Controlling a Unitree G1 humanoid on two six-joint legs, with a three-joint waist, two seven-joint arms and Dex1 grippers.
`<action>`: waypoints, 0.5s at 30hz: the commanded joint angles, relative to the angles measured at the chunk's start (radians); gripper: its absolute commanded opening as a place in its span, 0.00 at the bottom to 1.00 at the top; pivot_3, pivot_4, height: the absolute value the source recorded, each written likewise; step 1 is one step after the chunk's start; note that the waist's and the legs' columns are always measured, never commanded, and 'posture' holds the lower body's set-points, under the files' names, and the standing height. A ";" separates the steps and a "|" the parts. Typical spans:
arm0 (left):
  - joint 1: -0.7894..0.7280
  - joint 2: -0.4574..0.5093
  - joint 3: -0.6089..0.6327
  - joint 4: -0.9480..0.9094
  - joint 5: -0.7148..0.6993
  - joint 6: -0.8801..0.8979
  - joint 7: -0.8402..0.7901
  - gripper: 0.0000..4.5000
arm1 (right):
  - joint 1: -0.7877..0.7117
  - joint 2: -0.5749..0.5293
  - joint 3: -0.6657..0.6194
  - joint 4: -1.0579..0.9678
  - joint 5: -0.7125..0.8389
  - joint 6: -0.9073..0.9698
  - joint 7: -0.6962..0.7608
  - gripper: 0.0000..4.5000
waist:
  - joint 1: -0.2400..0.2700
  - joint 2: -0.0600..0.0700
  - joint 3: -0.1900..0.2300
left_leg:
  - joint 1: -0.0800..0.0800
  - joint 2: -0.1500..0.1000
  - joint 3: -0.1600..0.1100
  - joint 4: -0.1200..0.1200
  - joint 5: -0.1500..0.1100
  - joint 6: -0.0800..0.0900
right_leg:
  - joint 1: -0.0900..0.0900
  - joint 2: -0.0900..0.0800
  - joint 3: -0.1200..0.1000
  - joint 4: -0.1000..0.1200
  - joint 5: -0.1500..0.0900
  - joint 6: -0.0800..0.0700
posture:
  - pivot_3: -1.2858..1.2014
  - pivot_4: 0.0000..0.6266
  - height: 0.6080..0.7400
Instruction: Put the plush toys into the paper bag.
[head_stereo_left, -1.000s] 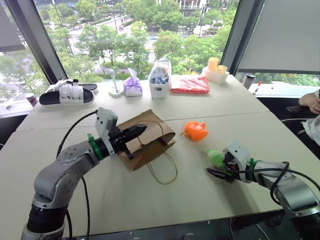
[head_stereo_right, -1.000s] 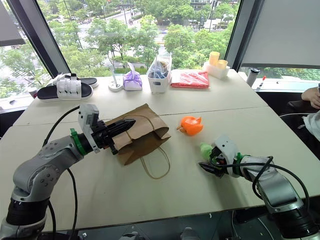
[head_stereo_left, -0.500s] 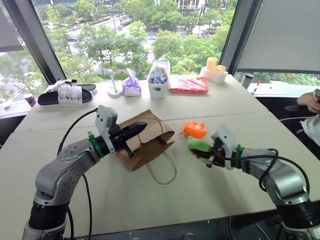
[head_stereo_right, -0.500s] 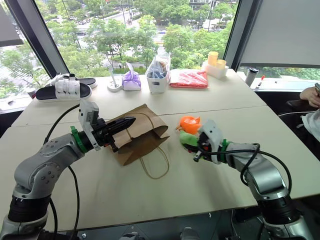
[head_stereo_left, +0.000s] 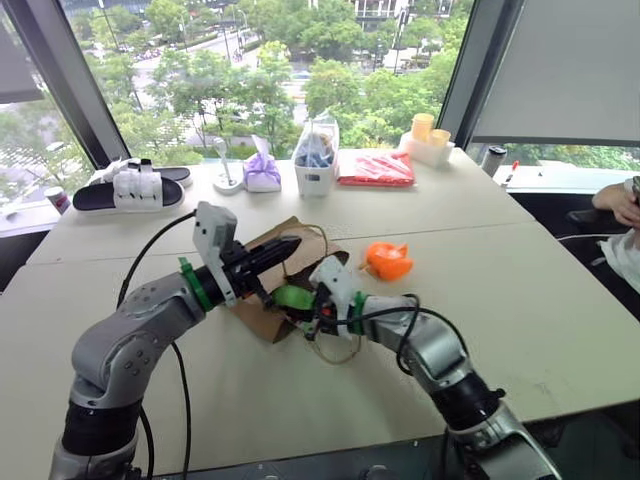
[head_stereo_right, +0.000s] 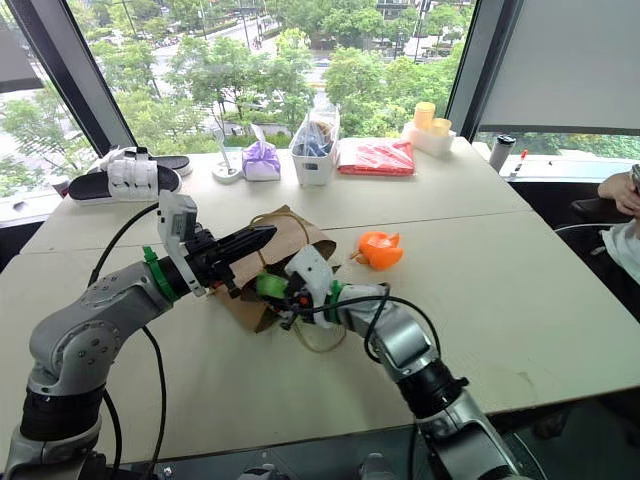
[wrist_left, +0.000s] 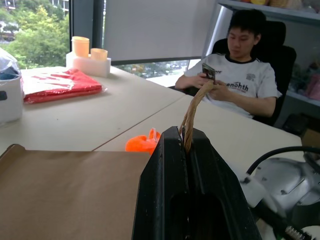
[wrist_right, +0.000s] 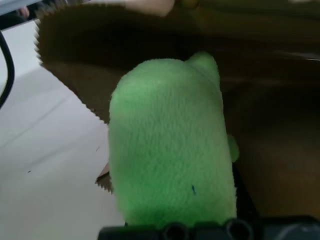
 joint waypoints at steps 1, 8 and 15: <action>-0.006 -0.001 0.020 -0.057 -0.043 0.013 0.025 0.00 | -0.074 0.071 -0.008 0.106 -0.040 -0.118 -0.029 0.00 | -0.002 0.000 0.000 | 0.000 0.000 0.000 0.000 0.000 0.000 | 0.000 0.000 0.000 0.000 0.000 0.000 | 0.52 0.24 1.00; 0.001 -0.010 0.019 -0.082 -0.081 0.025 0.073 0.00 | -0.130 0.194 -0.060 0.261 -0.050 -0.265 -0.068 0.00 | -0.003 0.000 0.000 | 0.000 0.000 0.000 -0.001 0.000 0.000 | -0.001 0.000 0.000 0.000 0.000 0.000 | 0.52 0.24 1.00; 0.001 -0.009 0.027 -0.083 -0.103 0.020 0.101 0.00 | -0.130 0.220 -0.058 0.331 -0.113 -0.400 -0.090 0.64 | -0.004 0.000 0.000 | 0.000 0.000 0.000 -0.001 0.000 0.000 | -0.001 0.000 0.000 0.001 0.000 0.000 | 0.52 0.24 1.00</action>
